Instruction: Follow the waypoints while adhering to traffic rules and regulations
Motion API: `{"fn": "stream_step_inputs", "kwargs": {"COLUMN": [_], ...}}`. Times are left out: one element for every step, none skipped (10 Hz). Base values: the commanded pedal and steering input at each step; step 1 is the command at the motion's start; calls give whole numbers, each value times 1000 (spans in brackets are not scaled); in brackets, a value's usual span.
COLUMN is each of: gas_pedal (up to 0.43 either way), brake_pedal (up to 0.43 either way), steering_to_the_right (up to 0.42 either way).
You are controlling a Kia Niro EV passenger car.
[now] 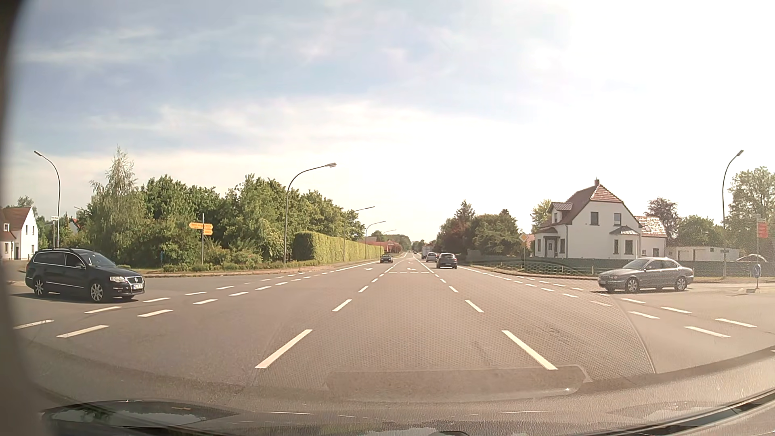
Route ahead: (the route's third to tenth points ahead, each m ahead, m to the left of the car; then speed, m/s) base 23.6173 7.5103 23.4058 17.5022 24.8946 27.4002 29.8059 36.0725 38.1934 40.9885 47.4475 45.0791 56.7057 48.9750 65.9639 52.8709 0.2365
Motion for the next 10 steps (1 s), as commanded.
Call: {"fn": "stream_step_inputs", "kwargs": {"gas_pedal": [0, 0, 0, 0, 0, 0, 0, 0, 0, 0], "brake_pedal": [122, 122, 116, 110, 98, 30, 0, 0, 0, 0], "steering_to_the_right": [-5, -5, -4, -2, -2, -2, 0, 5, 8, 8]}}
